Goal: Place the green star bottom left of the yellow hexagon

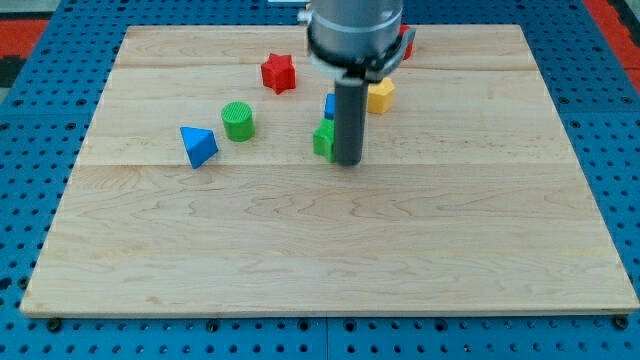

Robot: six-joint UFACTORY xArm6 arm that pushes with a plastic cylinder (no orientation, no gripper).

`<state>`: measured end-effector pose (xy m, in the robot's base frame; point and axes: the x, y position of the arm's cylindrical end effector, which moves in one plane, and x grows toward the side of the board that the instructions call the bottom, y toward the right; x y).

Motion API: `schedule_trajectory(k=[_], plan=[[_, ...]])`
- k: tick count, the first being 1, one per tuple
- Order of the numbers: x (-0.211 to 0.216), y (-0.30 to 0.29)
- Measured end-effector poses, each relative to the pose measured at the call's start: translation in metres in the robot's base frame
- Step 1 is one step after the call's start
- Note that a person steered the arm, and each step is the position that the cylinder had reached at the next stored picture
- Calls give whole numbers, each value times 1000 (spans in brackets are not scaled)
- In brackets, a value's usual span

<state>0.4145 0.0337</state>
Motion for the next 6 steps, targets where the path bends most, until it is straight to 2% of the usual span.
schedule_trajectory(k=[1,2,3,4,6], plan=[[2,13],[47,-9],[28,-53],[1,-48],[-8,-58]])
